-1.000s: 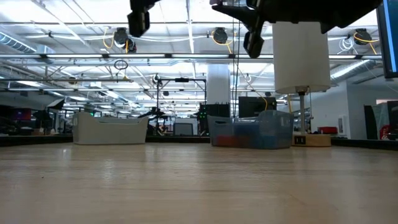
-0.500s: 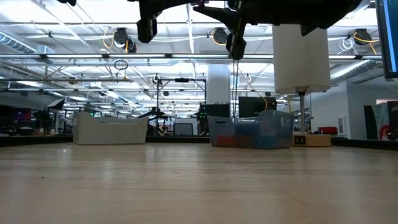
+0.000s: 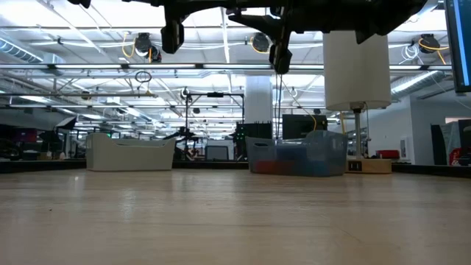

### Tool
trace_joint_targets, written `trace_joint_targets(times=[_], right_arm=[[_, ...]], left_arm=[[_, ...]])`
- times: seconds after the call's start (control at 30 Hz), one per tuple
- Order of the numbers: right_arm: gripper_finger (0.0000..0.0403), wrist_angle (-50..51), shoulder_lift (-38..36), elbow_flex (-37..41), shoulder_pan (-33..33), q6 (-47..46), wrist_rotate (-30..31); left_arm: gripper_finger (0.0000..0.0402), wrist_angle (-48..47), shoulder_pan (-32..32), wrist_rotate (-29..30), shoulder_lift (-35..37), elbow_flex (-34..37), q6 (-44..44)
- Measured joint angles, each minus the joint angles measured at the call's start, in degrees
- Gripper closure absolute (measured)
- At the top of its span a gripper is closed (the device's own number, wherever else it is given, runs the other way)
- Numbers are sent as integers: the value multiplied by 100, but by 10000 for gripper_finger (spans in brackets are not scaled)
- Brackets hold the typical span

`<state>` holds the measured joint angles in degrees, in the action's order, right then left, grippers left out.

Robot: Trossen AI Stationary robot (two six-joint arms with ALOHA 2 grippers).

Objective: Pick and place Stapler, Stapler remover, tape
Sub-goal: Put the purple staple remover into the white bin

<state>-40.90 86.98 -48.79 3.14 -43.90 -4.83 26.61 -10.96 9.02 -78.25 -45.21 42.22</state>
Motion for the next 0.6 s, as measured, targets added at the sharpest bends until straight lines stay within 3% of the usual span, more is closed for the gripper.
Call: trace_joint_targets(times=[0.23, 0.47, 0.6], right_arm=[[358, -9, 15, 0, -17, -18, 210], [355, 8, 13, 0, -19, 41, 183], [332, 133, -24, 0, -45, 193, -174]], left_arm=[[387, 76, 99, -25, -12, -11, -179], [387, 33, 146, -168, -12, -11, -270], [387, -273, 149, -340, 83, -13, -267]])
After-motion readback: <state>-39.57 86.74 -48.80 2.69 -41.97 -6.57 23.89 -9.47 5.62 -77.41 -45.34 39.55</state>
